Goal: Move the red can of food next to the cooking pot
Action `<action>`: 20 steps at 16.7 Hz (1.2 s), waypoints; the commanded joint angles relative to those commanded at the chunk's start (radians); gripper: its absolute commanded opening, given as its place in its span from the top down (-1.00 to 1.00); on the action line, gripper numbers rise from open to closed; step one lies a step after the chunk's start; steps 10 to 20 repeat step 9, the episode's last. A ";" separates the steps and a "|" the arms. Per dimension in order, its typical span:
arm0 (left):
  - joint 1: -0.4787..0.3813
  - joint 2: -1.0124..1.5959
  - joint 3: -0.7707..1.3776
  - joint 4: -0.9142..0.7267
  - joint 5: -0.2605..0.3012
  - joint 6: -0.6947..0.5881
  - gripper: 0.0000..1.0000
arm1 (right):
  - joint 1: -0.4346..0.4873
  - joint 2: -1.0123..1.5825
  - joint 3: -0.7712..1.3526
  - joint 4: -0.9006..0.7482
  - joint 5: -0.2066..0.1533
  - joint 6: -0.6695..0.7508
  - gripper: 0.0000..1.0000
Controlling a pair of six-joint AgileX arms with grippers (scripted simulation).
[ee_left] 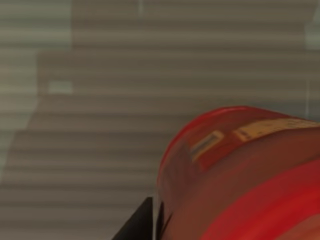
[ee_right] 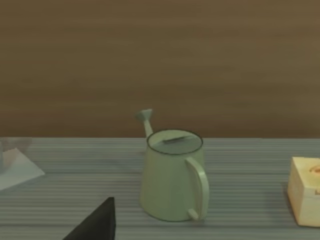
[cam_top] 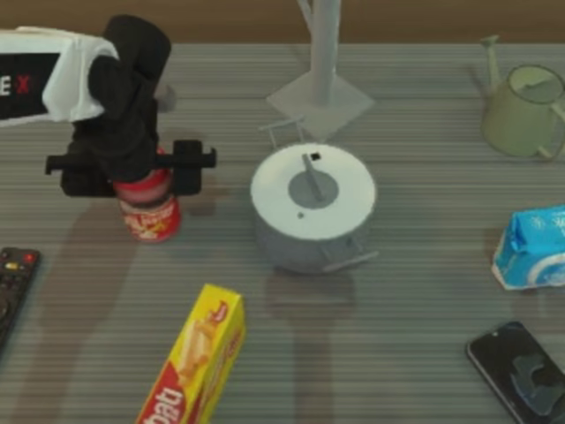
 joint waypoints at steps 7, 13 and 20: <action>0.000 0.000 0.000 0.000 0.000 0.000 -1.00 | 0.000 0.000 0.000 0.000 0.000 0.000 -1.00; 0.000 0.000 0.000 0.000 0.000 0.000 -1.00 | 0.000 0.000 0.000 0.000 0.000 0.000 -1.00; 0.000 0.000 0.000 0.000 0.000 0.000 -1.00 | 0.000 0.000 0.000 0.000 0.000 0.000 -1.00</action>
